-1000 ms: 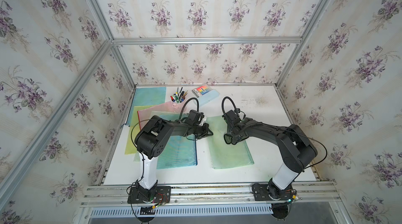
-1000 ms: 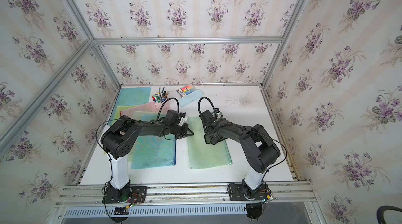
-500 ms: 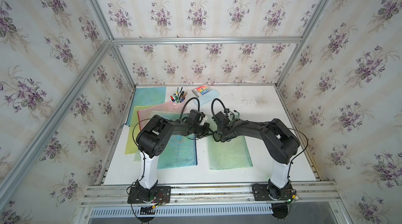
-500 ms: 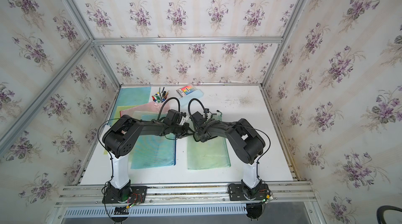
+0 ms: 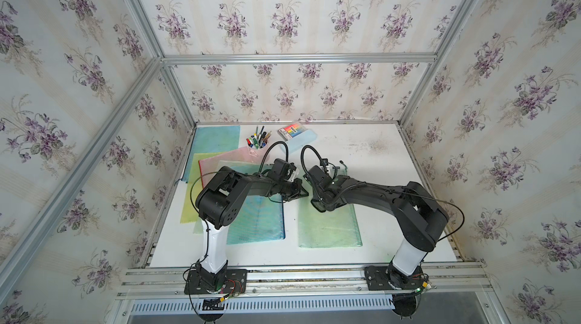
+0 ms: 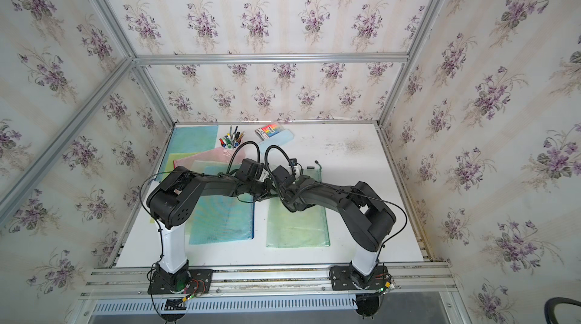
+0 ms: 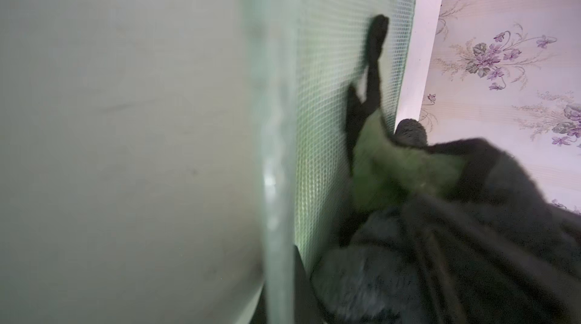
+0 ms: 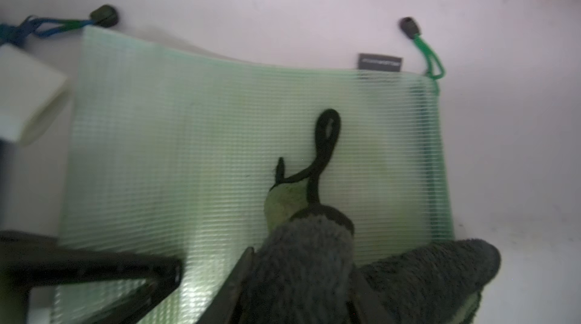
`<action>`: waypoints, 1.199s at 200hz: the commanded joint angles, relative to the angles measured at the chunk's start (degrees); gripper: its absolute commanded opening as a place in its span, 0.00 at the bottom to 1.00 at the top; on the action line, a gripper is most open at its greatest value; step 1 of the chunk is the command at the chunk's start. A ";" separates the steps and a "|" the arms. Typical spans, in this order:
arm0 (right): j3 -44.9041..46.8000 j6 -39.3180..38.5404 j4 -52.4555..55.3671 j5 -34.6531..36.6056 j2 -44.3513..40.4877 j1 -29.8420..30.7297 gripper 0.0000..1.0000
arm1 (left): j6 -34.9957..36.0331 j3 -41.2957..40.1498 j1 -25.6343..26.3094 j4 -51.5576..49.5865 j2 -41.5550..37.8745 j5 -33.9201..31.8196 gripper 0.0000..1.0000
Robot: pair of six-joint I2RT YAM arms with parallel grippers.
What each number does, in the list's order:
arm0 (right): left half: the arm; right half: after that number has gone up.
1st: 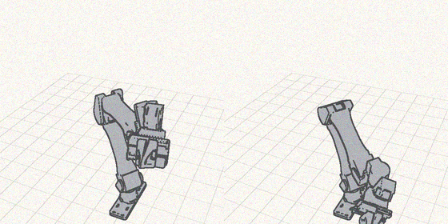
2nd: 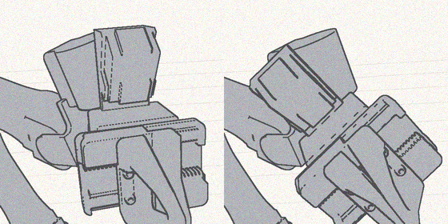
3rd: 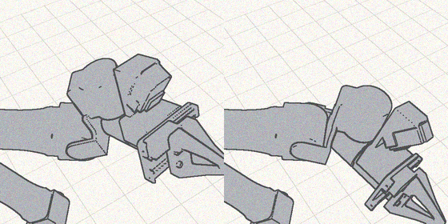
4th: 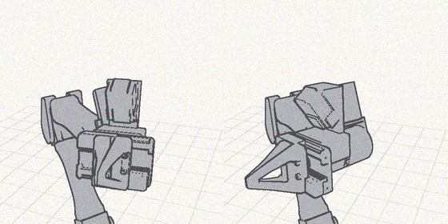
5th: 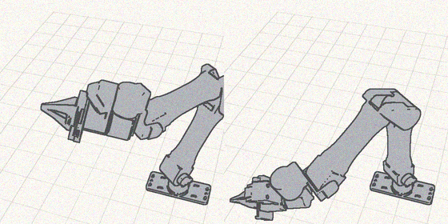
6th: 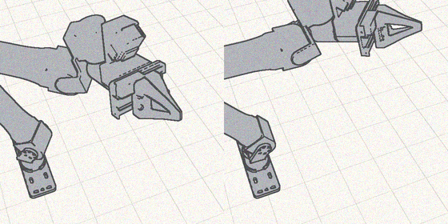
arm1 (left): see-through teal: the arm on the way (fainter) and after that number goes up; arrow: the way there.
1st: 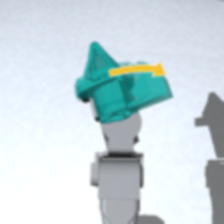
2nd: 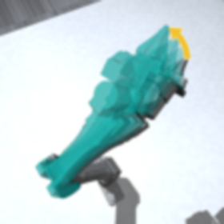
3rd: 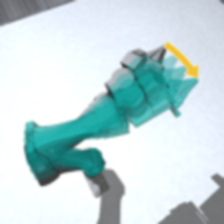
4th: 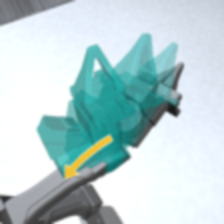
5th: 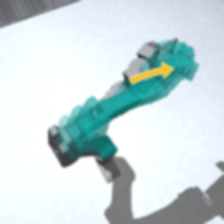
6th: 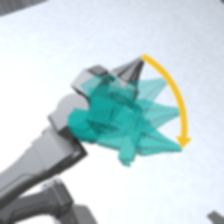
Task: Wipe the document bag
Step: Wipe the dirt from the document bag.
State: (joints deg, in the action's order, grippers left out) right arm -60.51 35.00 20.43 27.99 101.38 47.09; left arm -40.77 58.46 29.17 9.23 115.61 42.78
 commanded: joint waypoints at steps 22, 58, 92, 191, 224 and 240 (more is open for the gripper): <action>1.23 3.70 3.62 2.86 6.33 -2.96 0.41 | 0.99 0.39 0.01 -2.85 0.25 -1.48 0.00; 6.60 -0.94 -1.12 1.46 -0.55 -10.45 0.46 | 1.78 0.17 0.01 -3.82 -0.52 -1.57 0.00; 5.86 -11.20 -6.08 -14.04 -7.48 -10.70 0.67 | 2.03 0.42 0.01 -4.14 -0.08 -1.43 0.00; 13.51 -9.09 -5.10 -15.73 -11.70 -9.84 0.85 | 1.58 1.72 0.01 -4.29 1.88 -0.64 0.00; 12.70 -6.45 -4.69 -10.50 -4.38 -9.23 0.70 | 1.80 1.75 0.01 -4.79 1.30 -0.95 0.00; 11.27 -5.91 -2.06 -7.77 -2.23 -8.95 0.55 | 1.93 1.59 0.00 -5.48 0.90 -1.22 0.00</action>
State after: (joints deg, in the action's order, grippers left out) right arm -48.40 27.38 14.22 14.92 95.81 37.93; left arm -39.90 60.29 29.15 7.49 116.81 44.47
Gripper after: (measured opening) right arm 0.647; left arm 0.048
